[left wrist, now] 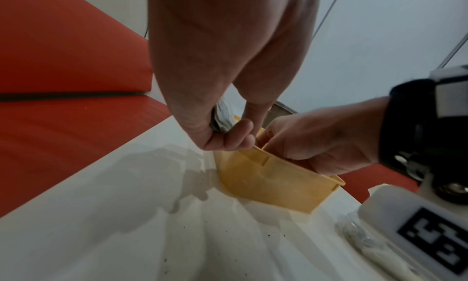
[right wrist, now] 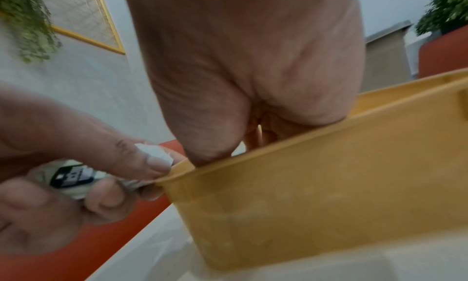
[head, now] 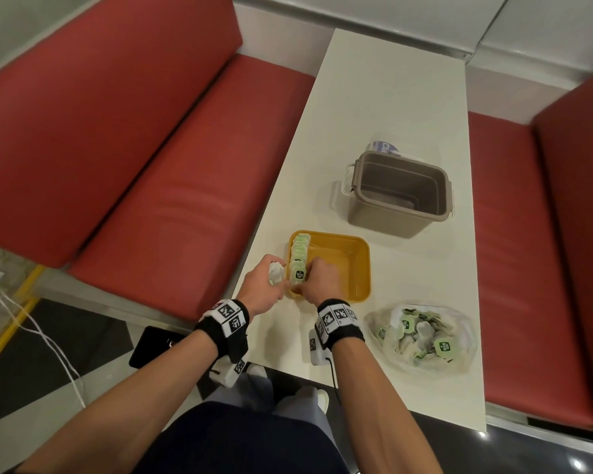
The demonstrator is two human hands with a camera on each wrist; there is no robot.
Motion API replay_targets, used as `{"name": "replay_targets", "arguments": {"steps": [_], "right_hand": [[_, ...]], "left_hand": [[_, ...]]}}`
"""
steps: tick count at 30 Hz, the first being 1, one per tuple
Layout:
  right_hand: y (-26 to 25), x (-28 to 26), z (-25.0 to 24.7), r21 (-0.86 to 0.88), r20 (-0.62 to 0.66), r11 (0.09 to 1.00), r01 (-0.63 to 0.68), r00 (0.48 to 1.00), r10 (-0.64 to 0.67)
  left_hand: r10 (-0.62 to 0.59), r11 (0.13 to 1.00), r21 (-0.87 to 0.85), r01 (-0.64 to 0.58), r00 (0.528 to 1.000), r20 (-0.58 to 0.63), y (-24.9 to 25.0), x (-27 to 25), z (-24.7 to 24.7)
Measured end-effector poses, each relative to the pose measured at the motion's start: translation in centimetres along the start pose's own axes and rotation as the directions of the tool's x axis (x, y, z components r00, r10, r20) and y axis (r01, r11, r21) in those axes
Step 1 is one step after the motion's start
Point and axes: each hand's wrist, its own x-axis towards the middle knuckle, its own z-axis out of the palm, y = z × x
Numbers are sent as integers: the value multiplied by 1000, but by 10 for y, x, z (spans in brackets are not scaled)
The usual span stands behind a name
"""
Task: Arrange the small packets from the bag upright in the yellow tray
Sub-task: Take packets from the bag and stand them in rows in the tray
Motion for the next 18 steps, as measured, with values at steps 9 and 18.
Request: {"name": "replay_targets", "arguments": {"steps": [9,18], "right_hand": [[-14,0,9,64,-105,998,-23,994,30],[-6,-19,-36,254,-243,963,88,970,-24]], "left_hand": [[5,999,38,-5,1000,3,5,0,-2],[-62,899,-426,105,992,113,28,-10,-24]]}}
